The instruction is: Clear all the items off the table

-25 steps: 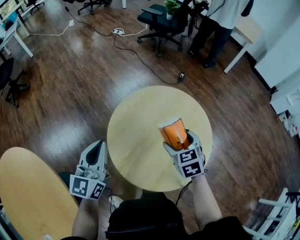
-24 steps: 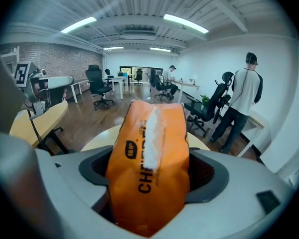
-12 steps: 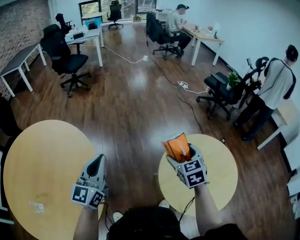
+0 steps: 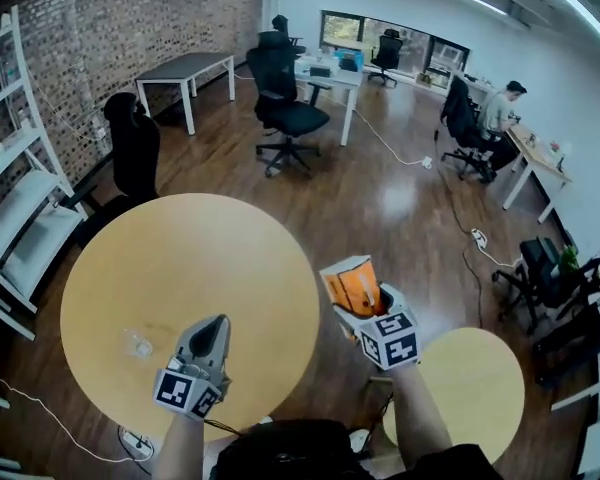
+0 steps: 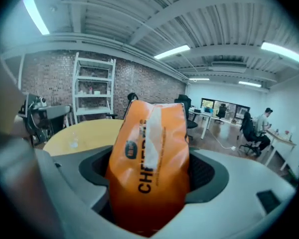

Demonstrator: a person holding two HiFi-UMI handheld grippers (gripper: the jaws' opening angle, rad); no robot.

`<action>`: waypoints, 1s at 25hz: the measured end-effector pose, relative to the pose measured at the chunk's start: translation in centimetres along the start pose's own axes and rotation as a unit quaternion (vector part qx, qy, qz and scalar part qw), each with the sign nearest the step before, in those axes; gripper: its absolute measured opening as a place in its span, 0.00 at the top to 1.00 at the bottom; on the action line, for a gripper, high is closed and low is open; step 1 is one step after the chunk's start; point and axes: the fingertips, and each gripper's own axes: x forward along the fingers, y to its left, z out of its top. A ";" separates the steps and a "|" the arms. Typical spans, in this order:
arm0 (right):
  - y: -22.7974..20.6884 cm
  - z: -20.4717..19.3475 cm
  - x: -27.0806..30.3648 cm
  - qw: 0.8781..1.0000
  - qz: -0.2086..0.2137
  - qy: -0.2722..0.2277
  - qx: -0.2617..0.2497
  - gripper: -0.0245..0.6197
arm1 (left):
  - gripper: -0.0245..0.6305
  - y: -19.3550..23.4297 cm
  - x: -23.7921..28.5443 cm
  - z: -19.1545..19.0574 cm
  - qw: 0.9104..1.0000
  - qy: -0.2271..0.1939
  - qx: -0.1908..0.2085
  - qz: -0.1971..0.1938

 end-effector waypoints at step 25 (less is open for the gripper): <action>20.5 0.1 25.4 0.964 0.220 0.127 -0.084 0.31 | 0.96 18.2 -18.8 -0.4 0.934 -0.008 -0.022 0.356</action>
